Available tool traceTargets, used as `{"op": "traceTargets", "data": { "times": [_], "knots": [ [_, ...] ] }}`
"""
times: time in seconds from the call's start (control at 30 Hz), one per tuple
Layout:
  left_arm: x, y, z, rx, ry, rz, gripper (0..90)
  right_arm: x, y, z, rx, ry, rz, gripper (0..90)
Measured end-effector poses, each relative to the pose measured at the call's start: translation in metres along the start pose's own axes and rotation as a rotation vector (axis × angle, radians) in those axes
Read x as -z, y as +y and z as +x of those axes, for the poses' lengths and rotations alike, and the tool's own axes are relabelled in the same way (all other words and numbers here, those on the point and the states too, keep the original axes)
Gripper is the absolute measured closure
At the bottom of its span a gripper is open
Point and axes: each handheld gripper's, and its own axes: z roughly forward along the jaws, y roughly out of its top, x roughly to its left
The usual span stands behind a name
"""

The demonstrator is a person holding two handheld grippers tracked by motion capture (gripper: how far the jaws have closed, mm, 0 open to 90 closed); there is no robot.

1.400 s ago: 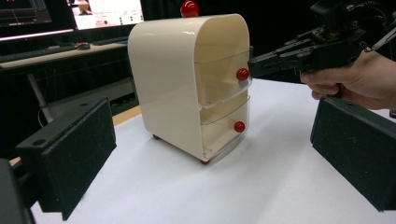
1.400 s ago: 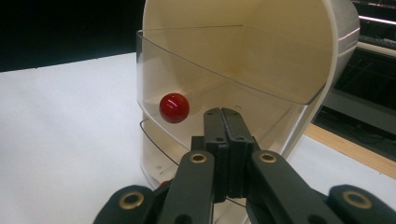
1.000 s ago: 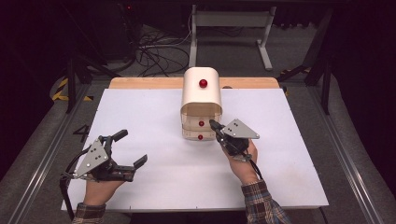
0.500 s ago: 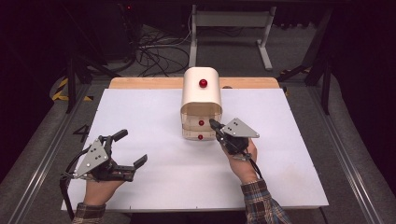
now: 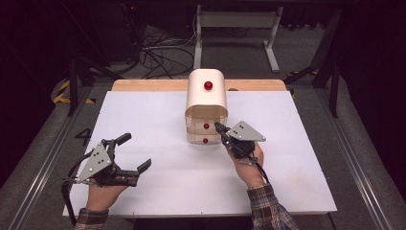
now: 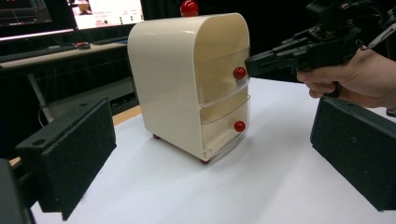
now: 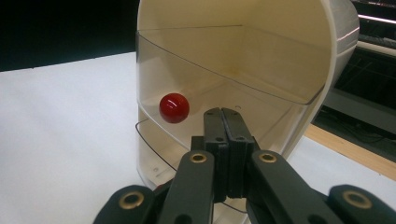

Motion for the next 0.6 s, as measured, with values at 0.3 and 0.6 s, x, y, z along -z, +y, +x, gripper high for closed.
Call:
{"op": "traceTargets", "data": {
  "times": [0.3,0.6],
  "knots": [
    [-0.0003,0.0001,-0.0003,-0.001,-0.001,0.001,0.9,0.0026,0.0005,0.0030,0.013,0.008,-0.006,88.2],
    [-0.0016,0.0001,-0.0008,0.000,-0.005,0.003,0.9,0.0077,-0.0008,0.0009,0.003,0.002,-0.016,82.2]
  ]
}}
